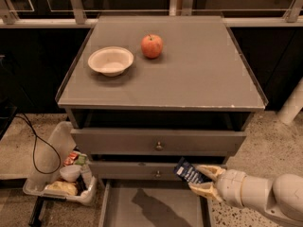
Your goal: Place rxbar blueberry into bottom drawer
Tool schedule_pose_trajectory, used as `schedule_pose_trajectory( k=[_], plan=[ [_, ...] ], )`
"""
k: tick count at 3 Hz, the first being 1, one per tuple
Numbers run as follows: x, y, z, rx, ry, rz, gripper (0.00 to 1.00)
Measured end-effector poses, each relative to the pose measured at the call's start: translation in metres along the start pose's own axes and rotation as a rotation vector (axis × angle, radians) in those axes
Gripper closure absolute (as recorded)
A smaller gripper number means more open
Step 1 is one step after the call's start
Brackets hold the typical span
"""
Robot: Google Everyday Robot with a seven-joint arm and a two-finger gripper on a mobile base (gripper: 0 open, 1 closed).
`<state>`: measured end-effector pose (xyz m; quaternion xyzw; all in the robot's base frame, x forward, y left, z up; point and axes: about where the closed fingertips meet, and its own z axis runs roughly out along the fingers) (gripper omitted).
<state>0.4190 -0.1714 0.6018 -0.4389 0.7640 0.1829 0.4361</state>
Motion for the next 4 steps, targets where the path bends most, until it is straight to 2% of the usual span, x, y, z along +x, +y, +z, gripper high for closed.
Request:
schedule_pose_trajectory(
  k=[2, 3, 4],
  plan=[
    [0.006, 0.004, 0.011, -0.017, 0.017, 0.009, 1.00],
    [0.039, 0.009, 0.039, -0.044, 0.051, 0.058, 1.00],
    [0.082, 0.015, 0.072, -0.059, 0.076, 0.093, 1.00]
  ],
)
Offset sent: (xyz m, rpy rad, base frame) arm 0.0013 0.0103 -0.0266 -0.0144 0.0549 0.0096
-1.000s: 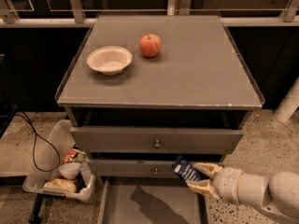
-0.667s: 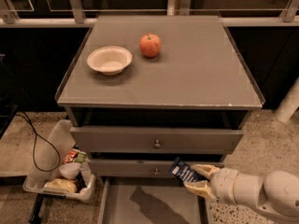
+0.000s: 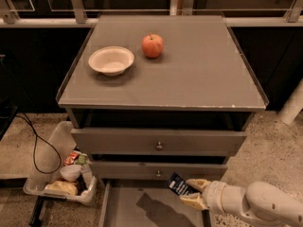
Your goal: Place rxbar blueberry into bottom drawer
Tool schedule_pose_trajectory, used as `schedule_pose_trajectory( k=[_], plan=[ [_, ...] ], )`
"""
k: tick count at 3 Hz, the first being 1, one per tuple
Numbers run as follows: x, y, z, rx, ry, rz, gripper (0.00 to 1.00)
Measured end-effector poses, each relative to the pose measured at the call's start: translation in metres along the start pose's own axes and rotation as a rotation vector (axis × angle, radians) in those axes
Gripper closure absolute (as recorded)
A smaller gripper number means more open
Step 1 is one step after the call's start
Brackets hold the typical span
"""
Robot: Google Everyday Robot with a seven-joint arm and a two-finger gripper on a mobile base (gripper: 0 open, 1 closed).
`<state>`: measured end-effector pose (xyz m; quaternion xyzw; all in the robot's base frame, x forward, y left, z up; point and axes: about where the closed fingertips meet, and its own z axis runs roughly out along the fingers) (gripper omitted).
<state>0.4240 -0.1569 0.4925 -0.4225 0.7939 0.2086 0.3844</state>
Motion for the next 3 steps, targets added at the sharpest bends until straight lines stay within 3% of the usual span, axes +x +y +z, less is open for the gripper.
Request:
schedule_pose_trajectory(
  k=[3],
  plan=[
    [0.098, -0.009, 0.097, 0.025, 0.038, -0.004, 1.00]
  ],
)
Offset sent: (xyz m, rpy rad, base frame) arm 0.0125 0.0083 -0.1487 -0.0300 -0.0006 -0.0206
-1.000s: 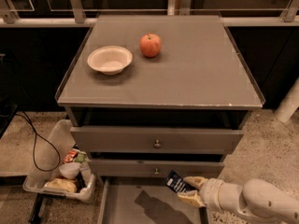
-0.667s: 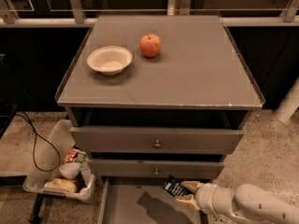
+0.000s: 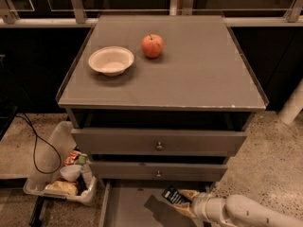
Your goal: Place rxbar blueberry into bottom drawer
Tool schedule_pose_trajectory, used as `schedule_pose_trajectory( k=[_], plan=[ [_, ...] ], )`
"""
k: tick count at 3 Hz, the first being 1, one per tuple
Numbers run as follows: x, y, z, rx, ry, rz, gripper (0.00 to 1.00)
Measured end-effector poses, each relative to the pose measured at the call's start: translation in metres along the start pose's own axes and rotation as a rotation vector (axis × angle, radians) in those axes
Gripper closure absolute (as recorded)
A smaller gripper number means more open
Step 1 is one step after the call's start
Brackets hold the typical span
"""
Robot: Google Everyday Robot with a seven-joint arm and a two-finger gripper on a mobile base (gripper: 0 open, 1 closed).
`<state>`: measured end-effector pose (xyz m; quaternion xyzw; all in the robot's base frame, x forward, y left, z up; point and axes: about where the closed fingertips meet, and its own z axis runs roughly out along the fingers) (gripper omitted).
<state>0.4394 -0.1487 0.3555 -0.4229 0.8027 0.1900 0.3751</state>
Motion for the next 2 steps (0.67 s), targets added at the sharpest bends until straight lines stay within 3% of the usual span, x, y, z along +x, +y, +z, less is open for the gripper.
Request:
schedule_pose_trajectory(
  k=[1, 2],
  plan=[
    [0.0346, -0.0077, 0.0288, 0.005, 0.038, 0.045, 1.00],
    [0.0347, -0.0078, 0.0289, 0.005, 0.038, 0.045, 1.00]
  ],
)
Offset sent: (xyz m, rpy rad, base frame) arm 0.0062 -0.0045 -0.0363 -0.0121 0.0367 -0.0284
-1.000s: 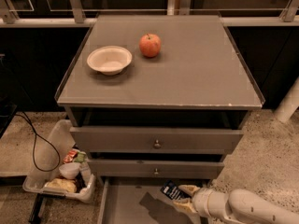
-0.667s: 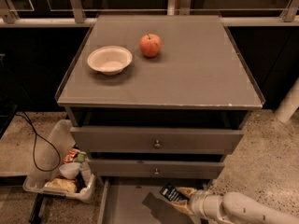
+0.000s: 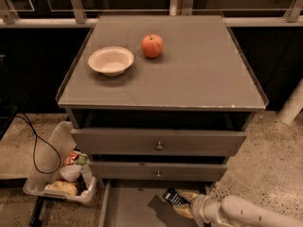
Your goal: Place rxbar blueberry into bottom drawer
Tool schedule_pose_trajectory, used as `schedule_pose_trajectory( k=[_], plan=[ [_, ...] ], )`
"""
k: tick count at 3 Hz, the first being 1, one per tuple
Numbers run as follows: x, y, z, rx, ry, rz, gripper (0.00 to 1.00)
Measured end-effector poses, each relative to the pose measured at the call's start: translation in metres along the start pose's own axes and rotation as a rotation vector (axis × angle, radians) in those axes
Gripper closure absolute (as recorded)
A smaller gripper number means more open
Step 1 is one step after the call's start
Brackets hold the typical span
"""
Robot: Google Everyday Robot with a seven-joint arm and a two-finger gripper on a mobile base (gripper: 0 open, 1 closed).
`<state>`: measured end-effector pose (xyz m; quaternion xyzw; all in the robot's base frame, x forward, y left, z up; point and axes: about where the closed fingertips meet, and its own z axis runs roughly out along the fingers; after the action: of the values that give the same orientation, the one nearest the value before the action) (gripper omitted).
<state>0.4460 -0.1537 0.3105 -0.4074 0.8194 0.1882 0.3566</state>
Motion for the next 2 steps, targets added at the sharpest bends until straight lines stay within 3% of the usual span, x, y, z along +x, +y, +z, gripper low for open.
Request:
schedule_pose_trajectory(
  k=[2],
  plan=[
    [0.027, -0.015, 0.043, -0.012, -0.007, 0.029, 1.00]
  ],
)
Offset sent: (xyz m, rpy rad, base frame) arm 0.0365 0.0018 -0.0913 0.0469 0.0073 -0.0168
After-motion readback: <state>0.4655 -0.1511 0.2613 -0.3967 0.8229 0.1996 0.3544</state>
